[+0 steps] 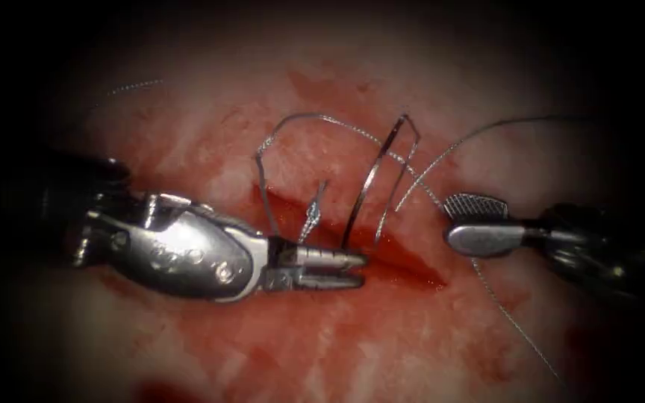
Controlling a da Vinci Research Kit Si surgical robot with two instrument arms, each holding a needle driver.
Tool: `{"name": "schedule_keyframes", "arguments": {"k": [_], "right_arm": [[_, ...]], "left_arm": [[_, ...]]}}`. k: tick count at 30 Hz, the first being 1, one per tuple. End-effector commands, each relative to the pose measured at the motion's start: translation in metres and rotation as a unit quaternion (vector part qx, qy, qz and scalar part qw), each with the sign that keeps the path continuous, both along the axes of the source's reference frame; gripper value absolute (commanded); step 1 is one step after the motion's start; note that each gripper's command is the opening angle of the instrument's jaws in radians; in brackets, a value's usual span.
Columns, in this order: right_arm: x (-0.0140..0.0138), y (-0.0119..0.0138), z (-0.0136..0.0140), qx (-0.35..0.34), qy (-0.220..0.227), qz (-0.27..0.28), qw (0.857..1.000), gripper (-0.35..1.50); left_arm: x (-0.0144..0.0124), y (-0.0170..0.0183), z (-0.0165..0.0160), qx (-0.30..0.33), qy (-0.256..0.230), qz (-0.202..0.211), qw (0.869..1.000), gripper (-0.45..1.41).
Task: Wound Closure
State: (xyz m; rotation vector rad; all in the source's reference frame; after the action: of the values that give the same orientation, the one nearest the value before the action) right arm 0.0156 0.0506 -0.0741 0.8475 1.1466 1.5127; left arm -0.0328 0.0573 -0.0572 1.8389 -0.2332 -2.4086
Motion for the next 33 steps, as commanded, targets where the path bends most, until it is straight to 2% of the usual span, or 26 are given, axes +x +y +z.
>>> {"name": "schedule_keyframes", "arguments": {"k": [1,15,22,30,32,33], "right_arm": [[0.0014,-0.0001,0.0007,-0.001,-0.007,0.009,1.0,1.3],[0.0047,0.0007,0.0021,-0.005,-0.053,0.073,0.996,1.3],[0.0062,0.0011,0.0023,-0.007,-0.047,0.074,0.996,1.3],[0.0065,0.0012,0.0023,-0.008,-0.045,0.076,0.996,1.3],[0.0066,0.0012,0.0024,-0.008,-0.045,0.077,0.996,1.28],[0.0067,0.0012,0.0024,-0.008,-0.047,0.079,0.996,1.18]], "left_arm": [[-0.0005,-0.0007,0.0006,-0.001,0.0,0.001,1.0,-0.35],[-0.0003,-0.0009,0.0005,-0.022,-0.015,0.0,1.0,-0.35],[-0.0006,-0.0012,0.0003,-0.021,-0.021,0.007,1.0,-0.35],[-0.0008,-0.0016,-0.0002,-0.02,-0.025,0.009,0.999,-0.35],[-0.0009,-0.0016,-0.0003,-0.02,-0.025,0.009,0.999,-0.35],[-0.0009,-0.0016,-0.0004,-0.02,-0.025,0.008,0.999,-0.35]]}}
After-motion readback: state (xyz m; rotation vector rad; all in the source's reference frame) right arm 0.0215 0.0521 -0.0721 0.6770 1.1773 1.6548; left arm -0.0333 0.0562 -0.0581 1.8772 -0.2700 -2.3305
